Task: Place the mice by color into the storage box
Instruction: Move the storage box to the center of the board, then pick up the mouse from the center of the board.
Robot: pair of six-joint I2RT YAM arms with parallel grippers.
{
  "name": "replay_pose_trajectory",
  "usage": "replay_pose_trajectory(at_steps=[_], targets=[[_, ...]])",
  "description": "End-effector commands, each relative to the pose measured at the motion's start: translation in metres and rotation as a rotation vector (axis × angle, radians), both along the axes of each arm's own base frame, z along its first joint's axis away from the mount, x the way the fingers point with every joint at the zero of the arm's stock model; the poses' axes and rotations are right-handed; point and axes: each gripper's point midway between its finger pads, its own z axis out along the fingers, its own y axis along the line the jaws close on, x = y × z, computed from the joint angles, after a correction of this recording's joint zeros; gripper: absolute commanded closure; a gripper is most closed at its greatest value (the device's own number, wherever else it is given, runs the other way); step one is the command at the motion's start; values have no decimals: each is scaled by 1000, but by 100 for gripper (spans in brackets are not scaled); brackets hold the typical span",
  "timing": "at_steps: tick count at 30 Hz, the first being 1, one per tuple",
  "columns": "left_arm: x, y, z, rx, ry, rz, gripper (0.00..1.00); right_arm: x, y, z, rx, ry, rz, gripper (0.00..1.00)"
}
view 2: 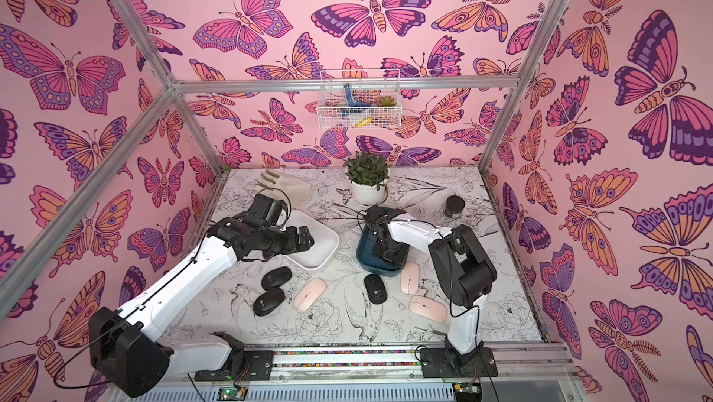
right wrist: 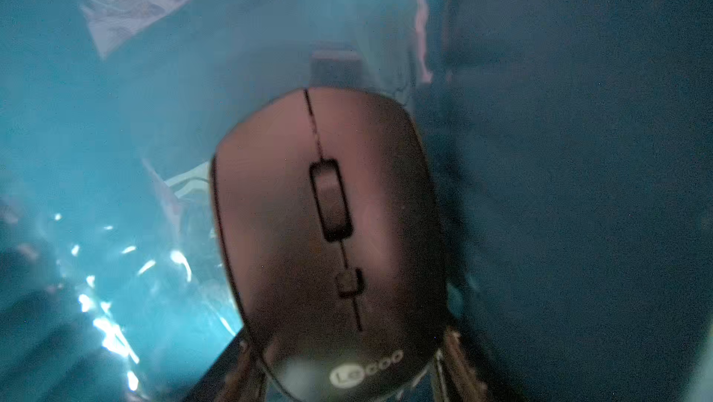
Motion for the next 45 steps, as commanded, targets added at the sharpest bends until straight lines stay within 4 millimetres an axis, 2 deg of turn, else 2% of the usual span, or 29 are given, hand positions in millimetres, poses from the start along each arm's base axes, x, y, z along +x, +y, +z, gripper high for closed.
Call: replay_pose_trajectory(at_steps=[1, 4, 8, 11, 14, 16, 19, 21, 23, 35, 42, 45], targets=[[-7, 0, -4, -7, 17, -5, 0, -6, -12, 13, -41, -1, 36, 42], [-8, -1, -5, -11, 22, -5, 0, -5, -7, 23, -19, -26, 61, 32], [-7, -1, -4, -11, 19, -4, 0, -7, 8, 57, 11, -107, 173, 21], [-8, -1, -5, -10, 22, -7, 0, -25, 20, 80, 31, -140, 294, 18], [-10, -1, -7, -10, 29, -11, 0, -57, 37, 93, 49, -159, 462, 17], [-13, 0, 3, -30, 1, -14, 0, -83, 44, 87, 38, -131, 559, 16], [-16, -1, 2, -34, 5, -19, 0, -117, 48, 66, 12, -90, 644, 16], [-19, -1, 1, -35, 5, -23, 0, -131, 49, 50, 4, -72, 661, 15], [-23, -1, 0, -37, 9, -23, 0, -136, 48, 38, -12, -72, 664, 16], [-42, 2, -6, -17, 26, 3, 0, -117, 55, -1, -22, -67, 706, 17], [-44, 5, -7, 3, 28, 16, 0, -103, 57, -12, -10, -52, 709, 21], [-44, 6, -7, 10, 26, 14, 0, -99, 62, -14, -6, -50, 719, 26]])
